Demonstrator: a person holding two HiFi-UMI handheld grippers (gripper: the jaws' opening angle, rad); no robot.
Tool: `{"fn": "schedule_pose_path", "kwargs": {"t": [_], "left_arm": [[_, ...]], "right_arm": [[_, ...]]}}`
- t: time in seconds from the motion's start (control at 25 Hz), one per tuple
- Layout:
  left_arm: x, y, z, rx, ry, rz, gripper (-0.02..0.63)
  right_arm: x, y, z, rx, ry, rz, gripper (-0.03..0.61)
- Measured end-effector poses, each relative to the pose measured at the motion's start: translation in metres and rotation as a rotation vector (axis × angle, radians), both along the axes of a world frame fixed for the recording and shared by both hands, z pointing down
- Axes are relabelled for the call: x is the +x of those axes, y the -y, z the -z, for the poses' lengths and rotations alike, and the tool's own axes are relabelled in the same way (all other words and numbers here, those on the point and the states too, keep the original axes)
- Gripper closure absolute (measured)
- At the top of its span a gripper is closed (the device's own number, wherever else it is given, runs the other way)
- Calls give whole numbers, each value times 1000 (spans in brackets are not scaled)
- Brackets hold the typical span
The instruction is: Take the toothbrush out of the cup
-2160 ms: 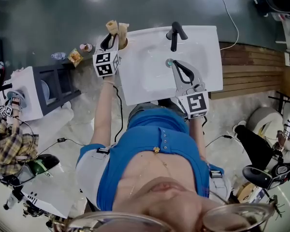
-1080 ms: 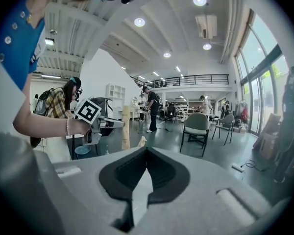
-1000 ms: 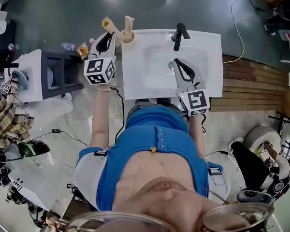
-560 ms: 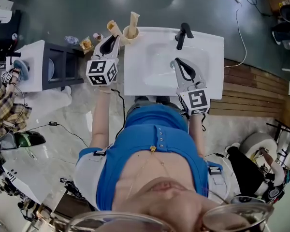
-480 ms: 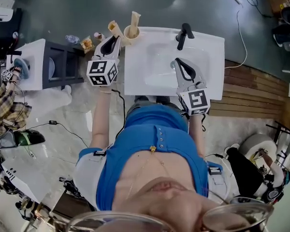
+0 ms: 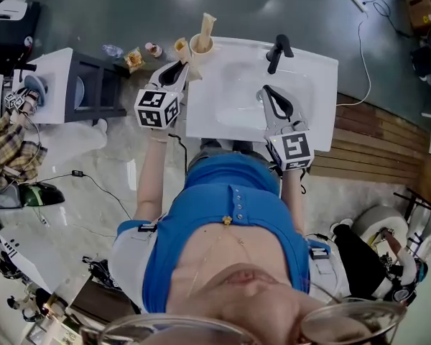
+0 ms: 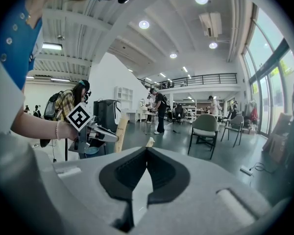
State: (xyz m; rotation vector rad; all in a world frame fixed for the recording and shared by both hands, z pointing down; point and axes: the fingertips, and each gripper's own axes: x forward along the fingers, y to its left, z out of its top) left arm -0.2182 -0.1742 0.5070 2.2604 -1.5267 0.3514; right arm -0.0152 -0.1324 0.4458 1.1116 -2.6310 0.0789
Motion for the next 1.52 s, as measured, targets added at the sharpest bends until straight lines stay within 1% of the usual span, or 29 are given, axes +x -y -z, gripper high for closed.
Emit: {"fn": "schedule_pose_path", "kwargs": {"t": [0.2,0.48,1.0,1.12,1.32,1.52], "left_arm": [[7,-17,-25,-94,-4,-22,563],[12,-33,-54,-190,-27,-31,563],[18,-52,-115,-433,-65,-88,561],[19,-50,-127,-458,-81,-91,561],[18,-42,-146,-499,-78,-93,555],[18,-36,-167,-541,-128,-65,554]], "right_arm": [[1,0,0,-4,-1,5,577],[2,3,-5,-13,-9,7,577],[4,7,-11,-25,-15,-11,577],[6,9,-13,-33,-21,-21,577],[6,13,-13,-39,-23,-35,577],[7,17,-15,-47,-26,-53,577]]}}
